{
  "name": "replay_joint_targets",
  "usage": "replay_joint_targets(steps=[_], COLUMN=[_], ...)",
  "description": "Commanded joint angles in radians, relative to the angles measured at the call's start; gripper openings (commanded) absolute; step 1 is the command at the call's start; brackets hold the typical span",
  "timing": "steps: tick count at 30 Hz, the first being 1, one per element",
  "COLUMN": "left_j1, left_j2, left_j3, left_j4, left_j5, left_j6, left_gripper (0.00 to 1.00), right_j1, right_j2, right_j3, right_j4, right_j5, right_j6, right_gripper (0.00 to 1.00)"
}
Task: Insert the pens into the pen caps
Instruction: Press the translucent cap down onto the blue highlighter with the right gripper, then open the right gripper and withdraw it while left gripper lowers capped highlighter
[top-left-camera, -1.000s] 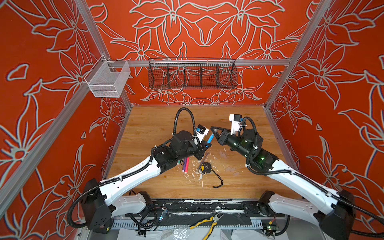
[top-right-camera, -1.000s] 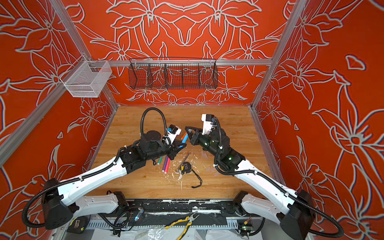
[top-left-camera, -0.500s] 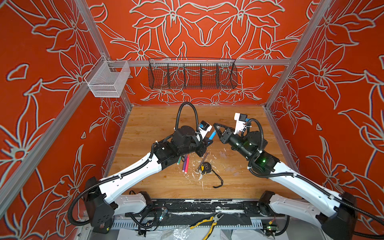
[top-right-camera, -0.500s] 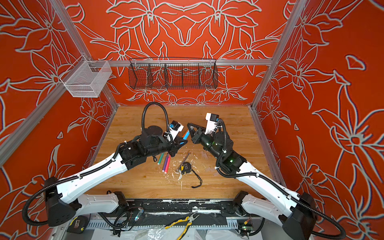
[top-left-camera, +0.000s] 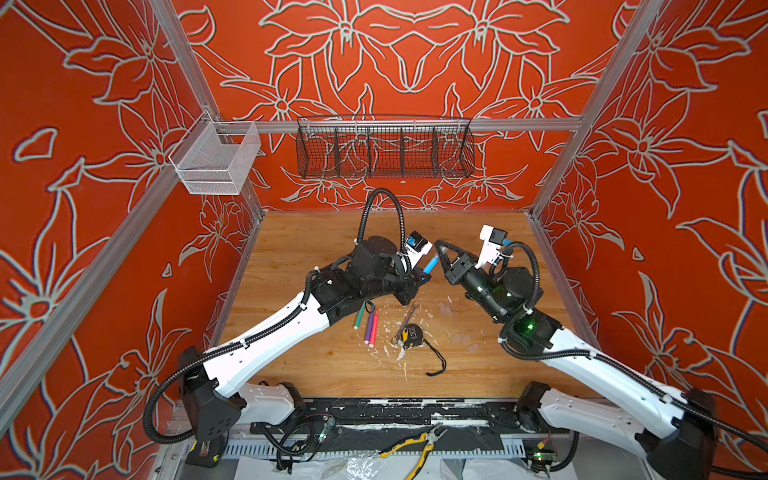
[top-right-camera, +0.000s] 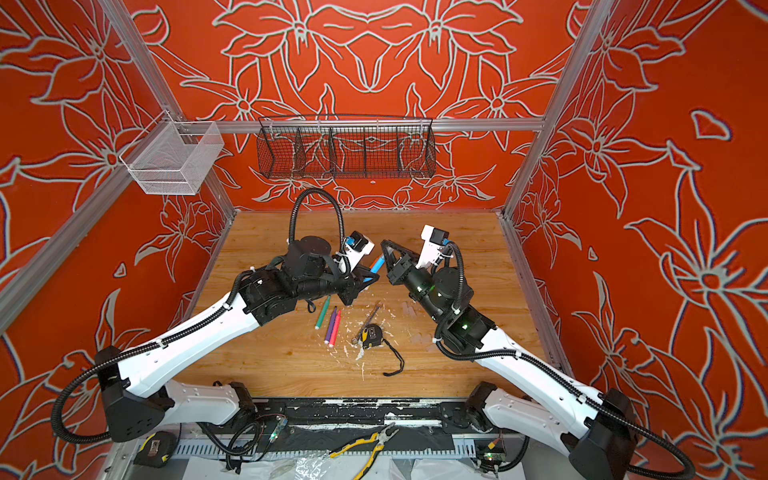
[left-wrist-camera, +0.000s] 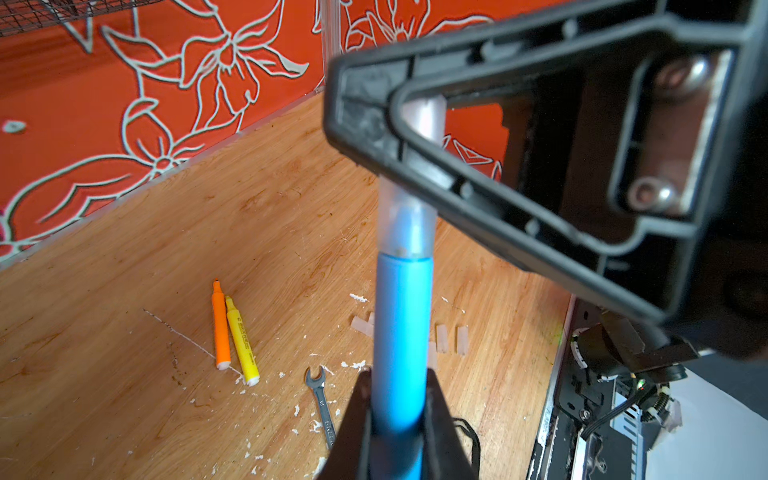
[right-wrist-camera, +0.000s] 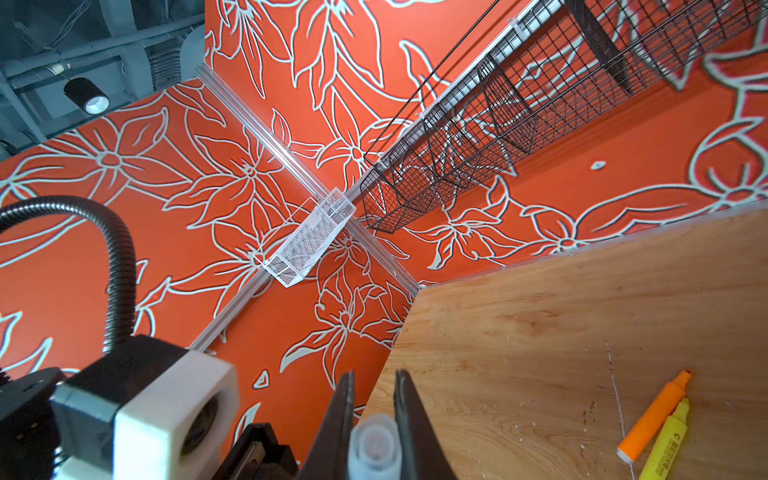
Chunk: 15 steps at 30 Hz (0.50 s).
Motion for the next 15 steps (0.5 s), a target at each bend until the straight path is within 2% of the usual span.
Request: replay_joint_targets(steps=[1,5,9,15], left_j1=[0.069,0.073,0.078,0.083], left_j2=[0.005,0.024,0.044,0.033], left_j3=[0.104,0.126,0.154,0.134], left_j4=[0.369,0.405,0.411,0.45], left_j5=[-0.174,-0.205,-0.225,-0.24], left_j6=[-0.041,-0.025,-0.003,0.017], left_gripper=[0.0,0.0,0.0,0.0], right_j1=[0.078,0.091,0.102,0.107], right_j2=[0.001,-0.002,-0.018,-0.012], right_j3=[-0.072,-0.068,-0.075,-0.072], right_j4=[-0.179,-0.175,-0.187,-0.179], right_j5=[-0.216,-0.252,-0.237,-0.259], right_j6=[0.041,0.081,0.092,0.115], right_gripper=[0.02,0.01,0.01,0.02])
